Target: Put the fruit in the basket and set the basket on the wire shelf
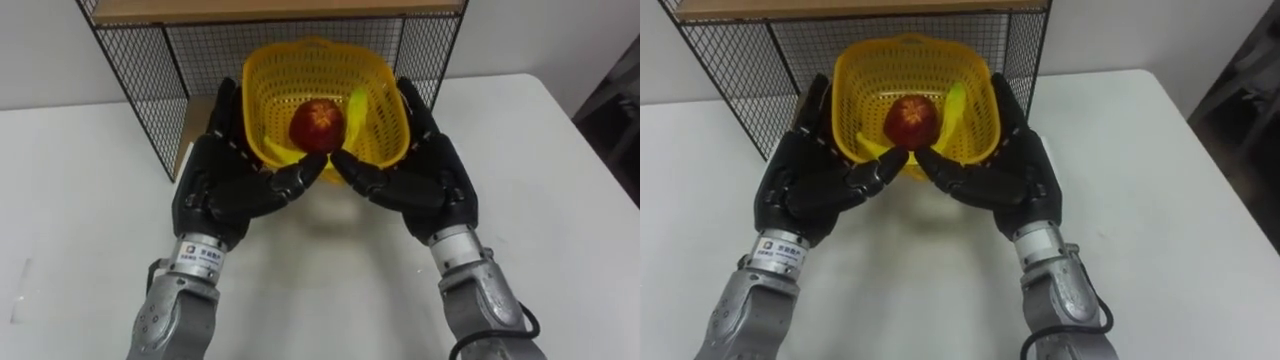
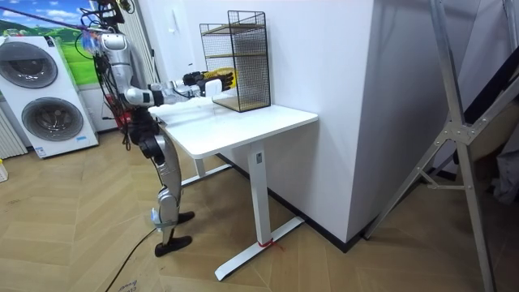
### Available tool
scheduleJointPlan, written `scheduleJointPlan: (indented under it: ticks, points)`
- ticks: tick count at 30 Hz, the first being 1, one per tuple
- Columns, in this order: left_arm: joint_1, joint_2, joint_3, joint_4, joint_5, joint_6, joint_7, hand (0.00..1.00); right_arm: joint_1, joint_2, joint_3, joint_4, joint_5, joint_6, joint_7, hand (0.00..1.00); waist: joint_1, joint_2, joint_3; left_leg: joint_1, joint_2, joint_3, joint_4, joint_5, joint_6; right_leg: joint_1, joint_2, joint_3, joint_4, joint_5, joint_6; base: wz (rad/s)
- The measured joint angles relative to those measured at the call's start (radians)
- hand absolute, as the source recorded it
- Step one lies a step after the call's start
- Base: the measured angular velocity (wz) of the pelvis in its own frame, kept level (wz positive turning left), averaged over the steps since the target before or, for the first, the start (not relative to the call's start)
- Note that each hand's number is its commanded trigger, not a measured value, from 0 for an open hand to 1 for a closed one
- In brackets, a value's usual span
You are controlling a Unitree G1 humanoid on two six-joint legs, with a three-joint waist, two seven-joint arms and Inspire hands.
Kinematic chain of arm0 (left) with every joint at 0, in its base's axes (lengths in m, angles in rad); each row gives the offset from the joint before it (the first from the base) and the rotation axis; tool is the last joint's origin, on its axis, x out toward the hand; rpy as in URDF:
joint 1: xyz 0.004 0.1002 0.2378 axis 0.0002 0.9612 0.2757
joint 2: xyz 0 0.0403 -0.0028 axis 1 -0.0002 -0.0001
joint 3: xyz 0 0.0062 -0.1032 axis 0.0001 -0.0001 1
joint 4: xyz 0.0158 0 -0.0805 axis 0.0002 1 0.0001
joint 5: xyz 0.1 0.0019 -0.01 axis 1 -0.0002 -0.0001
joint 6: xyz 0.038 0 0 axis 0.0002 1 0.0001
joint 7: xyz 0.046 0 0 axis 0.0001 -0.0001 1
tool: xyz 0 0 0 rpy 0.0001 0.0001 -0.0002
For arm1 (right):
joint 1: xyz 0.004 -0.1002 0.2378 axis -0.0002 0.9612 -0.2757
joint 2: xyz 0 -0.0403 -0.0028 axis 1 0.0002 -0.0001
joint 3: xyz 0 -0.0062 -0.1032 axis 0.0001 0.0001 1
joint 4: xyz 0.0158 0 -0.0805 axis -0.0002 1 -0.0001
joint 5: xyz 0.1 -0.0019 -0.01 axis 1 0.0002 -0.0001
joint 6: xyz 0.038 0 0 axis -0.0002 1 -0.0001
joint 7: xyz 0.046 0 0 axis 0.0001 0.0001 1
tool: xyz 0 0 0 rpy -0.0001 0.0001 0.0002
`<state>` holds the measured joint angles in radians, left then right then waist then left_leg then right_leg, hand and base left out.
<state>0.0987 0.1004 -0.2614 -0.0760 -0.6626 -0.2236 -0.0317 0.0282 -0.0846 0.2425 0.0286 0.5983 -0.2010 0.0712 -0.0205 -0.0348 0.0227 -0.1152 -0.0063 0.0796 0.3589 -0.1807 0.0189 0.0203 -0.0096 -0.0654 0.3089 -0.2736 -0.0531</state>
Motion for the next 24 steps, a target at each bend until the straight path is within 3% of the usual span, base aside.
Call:
scheduleJointPlan:
  ticks: [5, 7, 12, 15, 18, 20, 22, 24]
  points:
    - [-0.028, 0.003, 0.004, 0.049, 0.018, 0.004, 0.02, 0.0, -0.038, 0.003, 0.007, 0.025, -0.026, 0.008, -0.022, 0.0, 0.003, -0.004, 0.0072, 0.021, -0.008, -0.01, -0.014, 0.0, 0.0, 0.018, -0.008, -0.009, 0.001, -0.006, 0.005, 0.06]
    - [-0.05, 0.002, 0.011, 0.073, 0.039, 0.014, 0.023, 0.0, -0.069, 0.008, 0.001, 0.072, -0.025, 0.023, -0.039, 0.0, 0.002, -0.015, 0.0136, 0.021, -0.023, -0.012, -0.009, -0.001, 0.002, 0.011, -0.021, -0.018, 0.029, -0.026, 0.007, 0.14]
    - [-0.112, -0.015, 0.018, 0.155, 0.04, 0.059, 0.044, 0.0, -0.117, 0.0, 0.005, 0.125, -0.042, 0.051, -0.082, 0.0, 0.001, -0.017, 0.0132, 0.027, -0.062, 0.002, 0.02, -0.028, 0.031, -0.024, -0.074, -0.025, 0.189, -0.092, 0.036, 0.1]
    - [-0.16, -0.022, 0.02, 0.201, 0.079, 0.074, 0.054, 0.0, -0.147, -0.001, -0.013, 0.166, -0.051, 0.074, -0.099, 0.0, -0.001, -0.018, 0.0128, 0.042, -0.072, -0.001, 0.025, -0.04, 0.046, -0.028, -0.089, -0.062, 0.261, -0.085, 0.049, 0.1]
    - [-0.227, -0.043, 0.03, 0.25, 0.112, 0.098, 0.067, 0.0, -0.184, -0.004, -0.04, 0.188, -0.059, 0.096, -0.105, 0.0, -0.001, -0.017, 0.0125, 0.05, -0.074, -0.023, 0.044, -0.046, 0.058, 0.029, -0.089, -0.076, 0.174, -0.083, 0.053, 0.13]
    - [-0.278, -0.054, 0.038, 0.304, 0.116, 0.104, 0.079, 0.0, -0.239, -0.001, -0.054, 0.241, -0.059, 0.115, -0.107, 0.0, 0.0, -0.017, 0.0125, 0.048, -0.074, -0.024, 0.045, -0.042, 0.065, 0.053, -0.081, -0.076, 0.108, -0.07, 0.071, 0.03]
    - [-0.292, -0.058, 0.052, 0.334, 0.123, 0.142, 0.101, 0.0, -0.29, -0.001, -0.067, 0.271, -0.059, 0.158, -0.114, 0.0, 0.003, -0.015, 0.0112, 0.053, -0.071, -0.026, 0.024, -0.035, 0.072, 0.067, -0.072, -0.074, 0.062, -0.041, 0.077, -0.02]
    - [-0.292, -0.062, 0.058, 0.342, 0.122, 0.171, 0.112, 0.0, -0.328, -0.002, -0.071, 0.302, -0.058, 0.175, -0.123, 0.0, 0.005, -0.016, 0.0105, 0.057, -0.071, -0.025, 0.01, -0.025, 0.077, 0.072, -0.071, -0.073, 0.039, -0.024, 0.082, -0.03]
